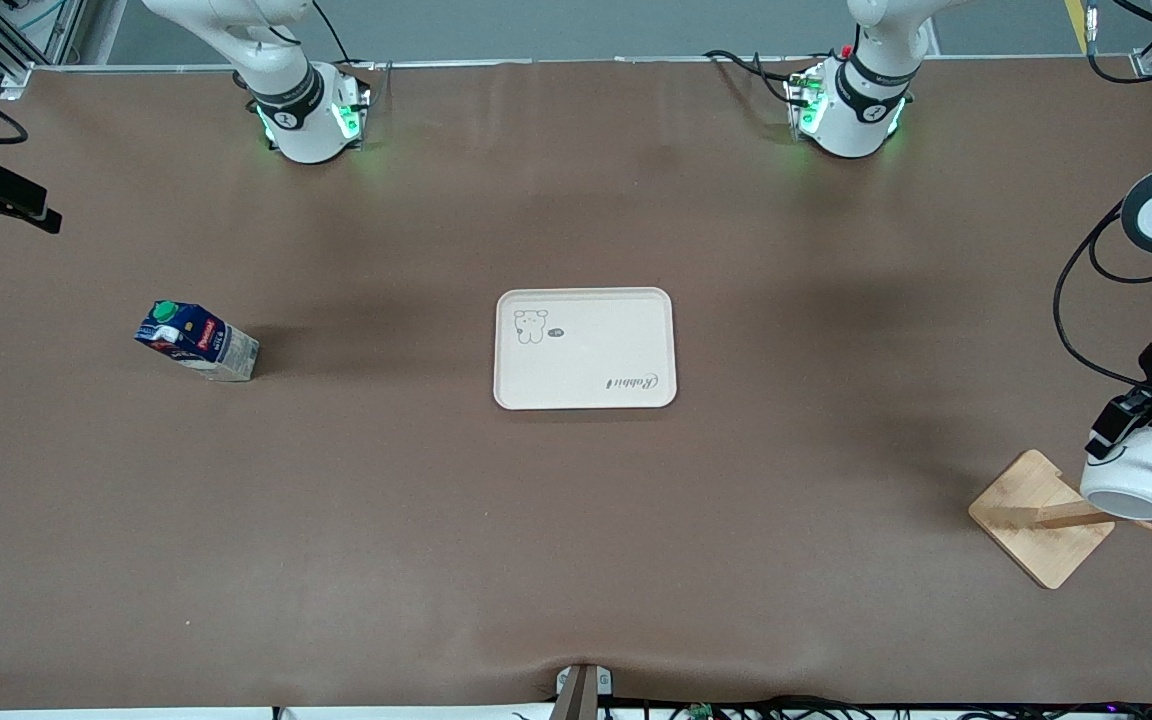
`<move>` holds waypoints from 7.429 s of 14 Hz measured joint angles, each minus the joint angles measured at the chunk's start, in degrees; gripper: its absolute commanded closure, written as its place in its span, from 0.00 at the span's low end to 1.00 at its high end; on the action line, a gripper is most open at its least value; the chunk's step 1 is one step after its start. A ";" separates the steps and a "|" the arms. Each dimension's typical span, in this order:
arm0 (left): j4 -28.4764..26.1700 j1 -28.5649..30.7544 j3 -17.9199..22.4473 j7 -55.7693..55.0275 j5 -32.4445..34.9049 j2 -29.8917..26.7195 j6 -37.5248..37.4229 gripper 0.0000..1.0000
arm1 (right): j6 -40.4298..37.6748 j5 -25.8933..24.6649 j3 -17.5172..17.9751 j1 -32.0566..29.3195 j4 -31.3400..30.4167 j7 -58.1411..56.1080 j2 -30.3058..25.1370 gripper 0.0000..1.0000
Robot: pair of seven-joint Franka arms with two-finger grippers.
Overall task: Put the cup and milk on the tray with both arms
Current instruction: 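Reach the left gripper to the white mug on the wooden stand, then grasp the mug rim with the left gripper and lift it off, then carry the mug to the tray while the right gripper reaches the milk, then release the mug on the tray while the right gripper grasps the milk, then lift the milk carton with the right gripper toward the tray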
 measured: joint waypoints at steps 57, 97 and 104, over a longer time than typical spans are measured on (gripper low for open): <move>16.54 -27.78 -25.14 -78.86 13.23 30.20 -25.11 1.00 | -0.14 0.81 -0.22 -2.23 0.00 7.75 20.15 0.00; 34.00 1.71 -23.14 -30.15 30.46 2.72 -62.96 0.00 | 24.63 0.25 0.51 0.68 -28.34 3.30 7.99 1.00; 34.13 1.07 -23.38 -26.28 31.96 -3.44 -63.27 0.00 | 16.00 0.47 0.81 8.30 -17.93 9.40 7.99 1.00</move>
